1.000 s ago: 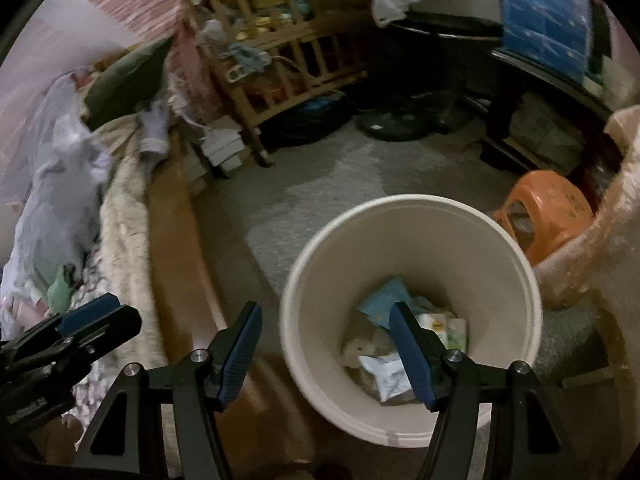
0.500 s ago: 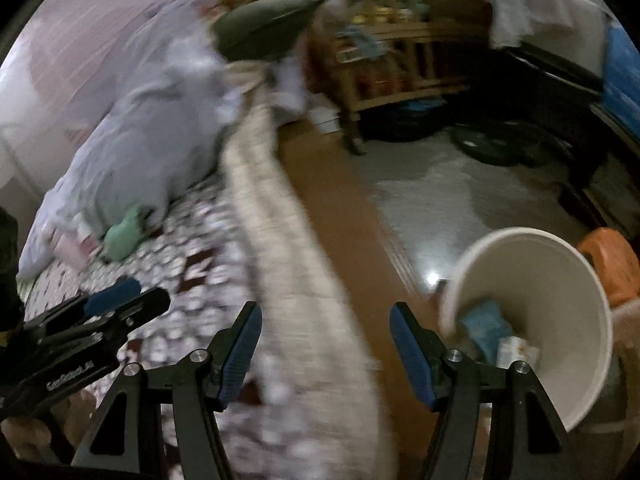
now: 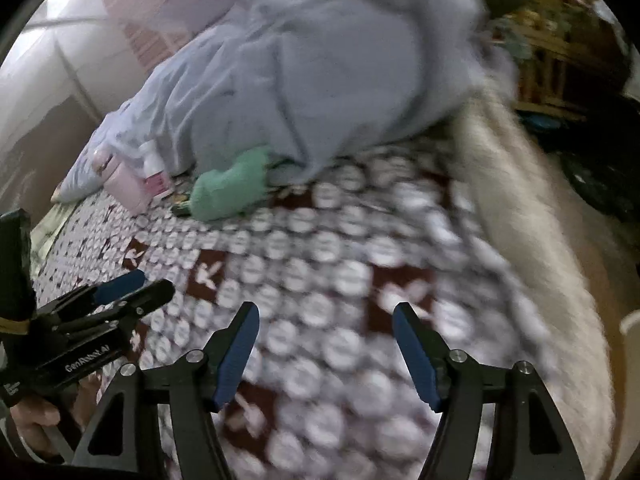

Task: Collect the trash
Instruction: 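Return both tools to the bed near the green plush and snack packet, then grasp the green snack packet with left tool while right tool grasps the green plush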

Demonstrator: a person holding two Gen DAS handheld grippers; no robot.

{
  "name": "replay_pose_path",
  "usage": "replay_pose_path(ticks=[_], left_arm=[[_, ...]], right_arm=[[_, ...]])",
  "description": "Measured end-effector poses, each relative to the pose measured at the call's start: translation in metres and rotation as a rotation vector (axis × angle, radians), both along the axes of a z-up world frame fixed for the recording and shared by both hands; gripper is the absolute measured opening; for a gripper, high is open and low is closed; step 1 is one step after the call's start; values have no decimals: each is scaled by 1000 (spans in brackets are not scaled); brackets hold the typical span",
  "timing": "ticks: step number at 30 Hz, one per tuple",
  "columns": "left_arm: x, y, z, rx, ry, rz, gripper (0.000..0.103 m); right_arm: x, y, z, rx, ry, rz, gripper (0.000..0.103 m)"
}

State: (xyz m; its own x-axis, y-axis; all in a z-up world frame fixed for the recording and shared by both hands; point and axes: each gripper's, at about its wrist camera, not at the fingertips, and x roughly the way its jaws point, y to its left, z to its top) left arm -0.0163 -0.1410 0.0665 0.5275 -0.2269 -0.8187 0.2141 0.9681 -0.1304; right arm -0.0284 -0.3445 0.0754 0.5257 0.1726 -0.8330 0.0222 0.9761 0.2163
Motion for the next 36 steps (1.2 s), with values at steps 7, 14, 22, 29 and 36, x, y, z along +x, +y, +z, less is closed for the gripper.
replay_pose_path(ticks=[7, 14, 22, 29, 36], left_arm=[[60, 61, -13, -59, 35, 110, 55], [116, 75, -28, -62, 27, 38, 61], [141, 60, -40, 115, -22, -212, 61], [143, 39, -37, 180, -51, -441, 61], [160, 17, -38, 241, -57, -487, 62]], right_arm=[[69, 33, -16, 41, -4, 34, 69], [116, 41, -27, 87, -9, 24, 73], [135, 44, -36, 128, -13, 67, 76], [141, 39, -39, 129, -14, 96, 77], [144, 35, -43, 149, -16, 85, 78]])
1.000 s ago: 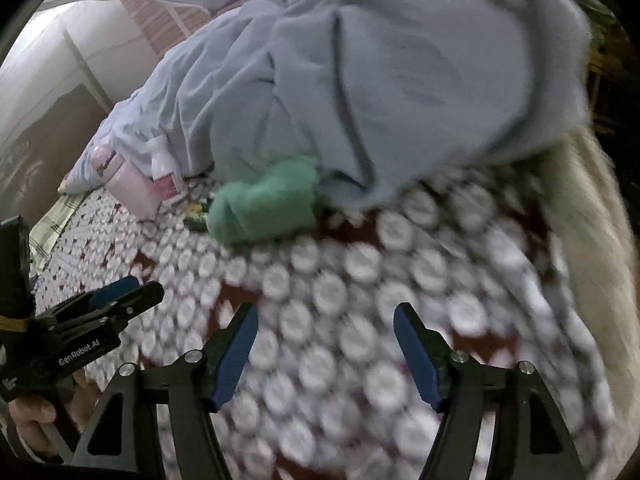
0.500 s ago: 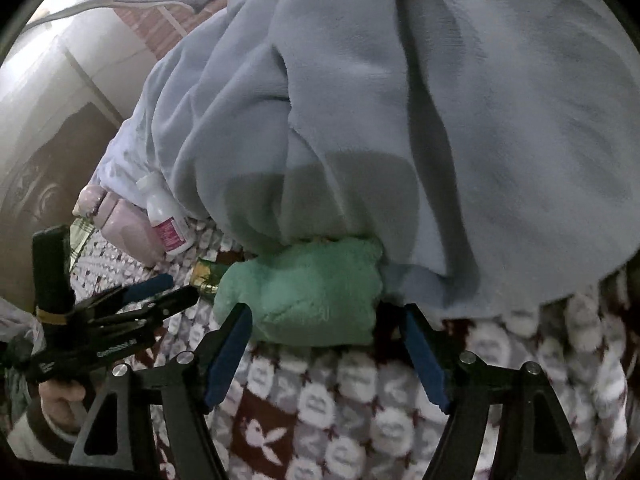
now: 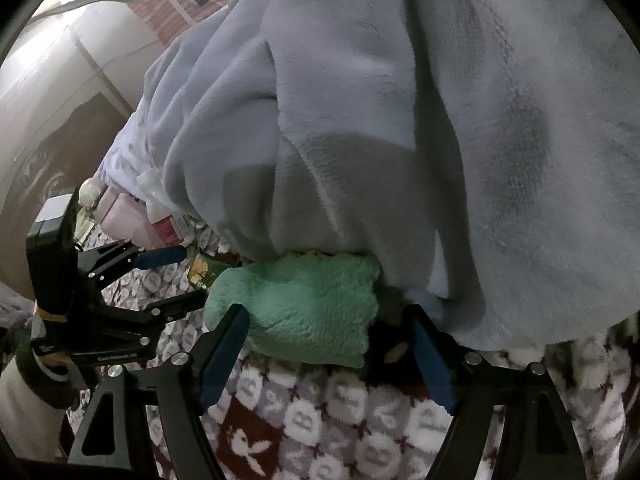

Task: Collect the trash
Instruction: 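Grasp the green snack packet with left tool while right tool grasps the green plush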

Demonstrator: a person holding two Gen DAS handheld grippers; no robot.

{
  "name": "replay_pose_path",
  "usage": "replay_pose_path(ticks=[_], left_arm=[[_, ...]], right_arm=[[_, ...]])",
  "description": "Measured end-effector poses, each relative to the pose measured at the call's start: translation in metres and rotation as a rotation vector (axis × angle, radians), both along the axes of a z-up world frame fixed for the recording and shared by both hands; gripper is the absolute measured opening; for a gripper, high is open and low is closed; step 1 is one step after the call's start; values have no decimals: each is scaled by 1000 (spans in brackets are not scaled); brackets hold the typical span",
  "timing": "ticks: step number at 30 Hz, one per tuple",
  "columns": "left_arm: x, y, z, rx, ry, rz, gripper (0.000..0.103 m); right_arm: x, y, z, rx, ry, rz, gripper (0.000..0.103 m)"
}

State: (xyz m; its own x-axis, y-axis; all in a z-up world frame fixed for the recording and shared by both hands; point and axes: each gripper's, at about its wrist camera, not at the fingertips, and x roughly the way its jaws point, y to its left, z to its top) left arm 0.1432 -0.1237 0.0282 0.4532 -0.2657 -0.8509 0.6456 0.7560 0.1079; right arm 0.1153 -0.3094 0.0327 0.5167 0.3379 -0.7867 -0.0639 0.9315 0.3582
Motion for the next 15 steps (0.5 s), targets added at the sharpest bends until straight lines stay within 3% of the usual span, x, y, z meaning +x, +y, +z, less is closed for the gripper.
replay_pose_path(ticks=[5, 7, 8, 9, 10, 12, 15], left_arm=[[10, -22, -14, 66, -24, -44, 62], [14, -27, -16, 45, -12, -21, 59], [16, -25, -16, 8, 15, -5, 53], [18, -24, -16, -13, 40, 2, 29], [17, -23, -17, -14, 41, 27, 13], [13, -18, -19, -16, 35, 55, 5], [1, -7, -13, -104, 69, 99, 2]], right_arm=[[3, 2, -4, 13, 1, -14, 79], [4, 2, -6, 25, 1, -18, 76], [3, 3, -6, 31, -4, -22, 68], [2, 3, -6, 54, -7, -11, 37], [1, 4, -4, 60, -10, -8, 34], [-5, 9, 4, 37, -38, 8, 25], [-20, 14, 22, 30, -86, 33, 20]])
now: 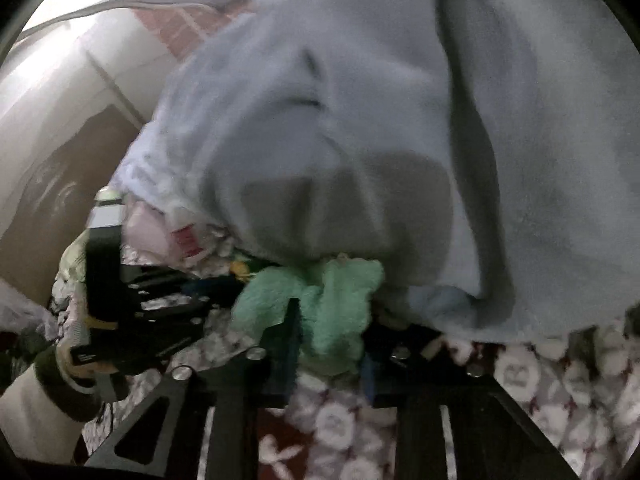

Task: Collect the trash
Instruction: 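Grasp the green snack packet with left tool while right tool grasps the green plush, then lift and carry the snack packet and green plush over the white bucket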

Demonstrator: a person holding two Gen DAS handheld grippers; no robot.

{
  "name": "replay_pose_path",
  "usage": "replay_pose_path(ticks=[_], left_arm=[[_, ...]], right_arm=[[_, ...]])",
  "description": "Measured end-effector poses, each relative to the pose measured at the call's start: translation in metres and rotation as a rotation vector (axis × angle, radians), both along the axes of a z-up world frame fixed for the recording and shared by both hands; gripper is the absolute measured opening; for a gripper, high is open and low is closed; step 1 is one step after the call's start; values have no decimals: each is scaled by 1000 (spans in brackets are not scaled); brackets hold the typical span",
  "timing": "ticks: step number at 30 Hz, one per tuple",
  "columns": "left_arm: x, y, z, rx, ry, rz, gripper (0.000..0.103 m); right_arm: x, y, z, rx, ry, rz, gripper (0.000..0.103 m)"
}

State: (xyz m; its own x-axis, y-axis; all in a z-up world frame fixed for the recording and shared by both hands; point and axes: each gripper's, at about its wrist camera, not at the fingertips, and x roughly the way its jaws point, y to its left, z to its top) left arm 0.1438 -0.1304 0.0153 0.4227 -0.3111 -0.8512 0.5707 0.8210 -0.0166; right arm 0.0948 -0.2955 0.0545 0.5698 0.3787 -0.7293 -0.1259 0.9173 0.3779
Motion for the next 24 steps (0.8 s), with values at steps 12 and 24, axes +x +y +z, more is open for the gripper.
replay_pose_path(ticks=[12, 24], left_arm=[[-4, 46, 20, -257, 102, 342, 66], [14, 26, -19, -405, 198, 762, 65]], right_arm=[[-78, -33, 48, 13, -61, -25, 19], [-101, -62, 47, 36, -55, -64, 19]])
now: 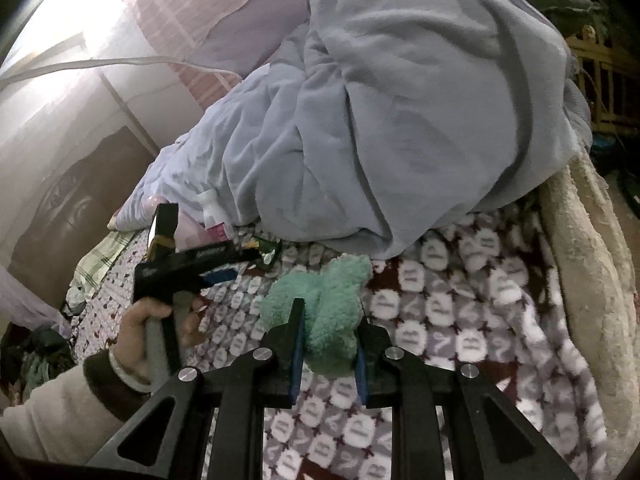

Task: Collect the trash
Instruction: 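Lift and carry the snack packet and green plush over the white bucket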

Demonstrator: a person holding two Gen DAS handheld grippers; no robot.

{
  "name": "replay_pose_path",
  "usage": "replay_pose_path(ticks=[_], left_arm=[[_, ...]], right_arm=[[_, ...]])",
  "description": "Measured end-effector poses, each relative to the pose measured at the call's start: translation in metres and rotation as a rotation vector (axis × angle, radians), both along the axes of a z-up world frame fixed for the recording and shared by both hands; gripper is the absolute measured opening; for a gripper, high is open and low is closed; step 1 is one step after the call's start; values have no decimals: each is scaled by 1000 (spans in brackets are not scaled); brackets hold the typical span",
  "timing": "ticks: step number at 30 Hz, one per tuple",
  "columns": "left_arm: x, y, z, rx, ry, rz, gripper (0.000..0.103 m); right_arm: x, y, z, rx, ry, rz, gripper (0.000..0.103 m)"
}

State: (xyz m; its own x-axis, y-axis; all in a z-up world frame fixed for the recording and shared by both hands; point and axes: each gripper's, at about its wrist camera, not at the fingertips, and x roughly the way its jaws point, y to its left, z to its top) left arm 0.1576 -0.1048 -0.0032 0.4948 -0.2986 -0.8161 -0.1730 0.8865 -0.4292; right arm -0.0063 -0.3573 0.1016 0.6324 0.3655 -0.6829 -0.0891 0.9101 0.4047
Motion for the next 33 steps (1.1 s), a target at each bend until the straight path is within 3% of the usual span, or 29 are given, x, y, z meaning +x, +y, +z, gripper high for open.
replay_pose_path(ticks=[3, 4, 5, 9, 16, 17, 26, 27, 29, 30, 33], left_arm=[[15, -14, -1, 59, 11, 14, 16], [12, -14, 1, 47, -3, 8, 9], [9, -16, 3, 36, -7, -1, 5], [-28, -12, 27, 41, -59, -71, 1], [-116, -14, 62, 49, -122, -209, 1], [-113, 2, 65, 46, -125, -220, 1], [-131, -7, 56, 89, -120, -272, 3], [-136, -10, 57, 108, -123, -280, 6], [-136, -14, 48, 138, -119, -301, 33], [-136, -15, 45, 135, -119, -300, 56], [-131, -17, 38, 124, -137, -281, 60]], right_arm=[[-1, -4, -1, 9, 0, -7, 19], [-3, -4, -1, 11, -1, -8, 19], [-5, -4, 0, 12, -3, -7, 19], [-15, -7, 6, 11, -17, -5, 19], [-40, -13, 22, 10, -46, -20, 19], [-46, -14, 25, 7, -48, -25, 19], [-82, -25, 36, -3, -56, -48, 19], [-85, -26, 35, 0, -52, -52, 19], [-89, -29, 35, 2, -49, -55, 19], [-91, -30, 35, 3, -48, -57, 19], [-93, -32, 33, 5, -41, -62, 19]])
